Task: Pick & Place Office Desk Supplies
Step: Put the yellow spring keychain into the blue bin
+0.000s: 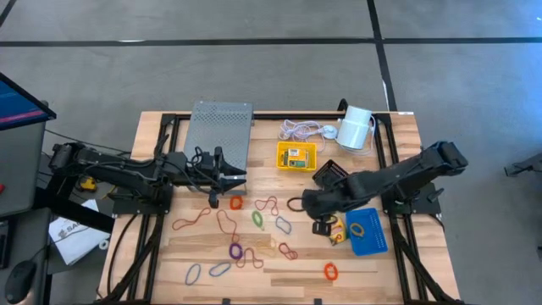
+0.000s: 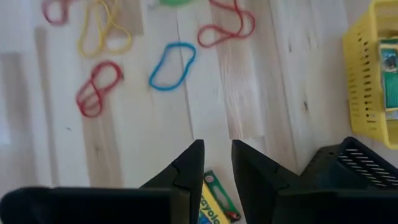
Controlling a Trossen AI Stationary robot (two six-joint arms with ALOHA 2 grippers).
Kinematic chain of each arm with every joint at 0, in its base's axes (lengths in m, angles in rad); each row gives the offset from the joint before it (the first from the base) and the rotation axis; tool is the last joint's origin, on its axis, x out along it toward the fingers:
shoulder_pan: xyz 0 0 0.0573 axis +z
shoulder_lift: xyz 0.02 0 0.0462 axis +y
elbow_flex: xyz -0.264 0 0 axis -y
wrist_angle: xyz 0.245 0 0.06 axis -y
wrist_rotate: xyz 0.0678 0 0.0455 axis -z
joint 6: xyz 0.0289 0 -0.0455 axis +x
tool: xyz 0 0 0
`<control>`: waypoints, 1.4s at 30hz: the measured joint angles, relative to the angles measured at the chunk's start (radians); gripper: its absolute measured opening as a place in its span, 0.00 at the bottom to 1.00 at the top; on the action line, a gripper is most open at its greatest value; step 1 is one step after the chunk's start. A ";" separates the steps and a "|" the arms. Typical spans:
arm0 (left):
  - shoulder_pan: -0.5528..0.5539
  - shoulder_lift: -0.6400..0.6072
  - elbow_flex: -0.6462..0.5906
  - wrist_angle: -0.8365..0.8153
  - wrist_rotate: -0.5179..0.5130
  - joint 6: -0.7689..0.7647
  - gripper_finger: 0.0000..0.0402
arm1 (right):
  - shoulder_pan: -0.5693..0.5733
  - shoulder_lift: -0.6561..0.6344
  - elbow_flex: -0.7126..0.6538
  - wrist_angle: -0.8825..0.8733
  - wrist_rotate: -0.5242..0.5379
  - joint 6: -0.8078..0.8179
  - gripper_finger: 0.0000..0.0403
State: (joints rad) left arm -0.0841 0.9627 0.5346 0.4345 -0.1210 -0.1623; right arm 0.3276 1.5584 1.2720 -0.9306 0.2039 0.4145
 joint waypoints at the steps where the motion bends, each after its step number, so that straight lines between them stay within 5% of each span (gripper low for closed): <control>1: 0.000 0.000 0.000 0.000 0.000 0.000 0.30 | -0.002 0.017 0.013 -0.016 0.000 -0.004 0.20; 14: 0.000 0.000 0.000 -0.009 0.000 0.000 0.30 | -0.042 0.205 0.032 -0.140 0.003 -0.026 0.20; 23: 0.000 0.000 0.000 -0.022 0.000 0.005 0.30 | -0.056 0.305 0.032 -0.171 0.004 0.011 0.29; 42: 0.000 0.000 0.000 -0.052 0.000 0.008 0.30 | -0.132 0.327 -0.075 -0.104 -0.064 0.057 0.30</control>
State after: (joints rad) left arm -0.0839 0.9627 0.5350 0.3821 -0.1211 -0.1547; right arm 0.1952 1.8851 1.1969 -1.0351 0.1396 0.4716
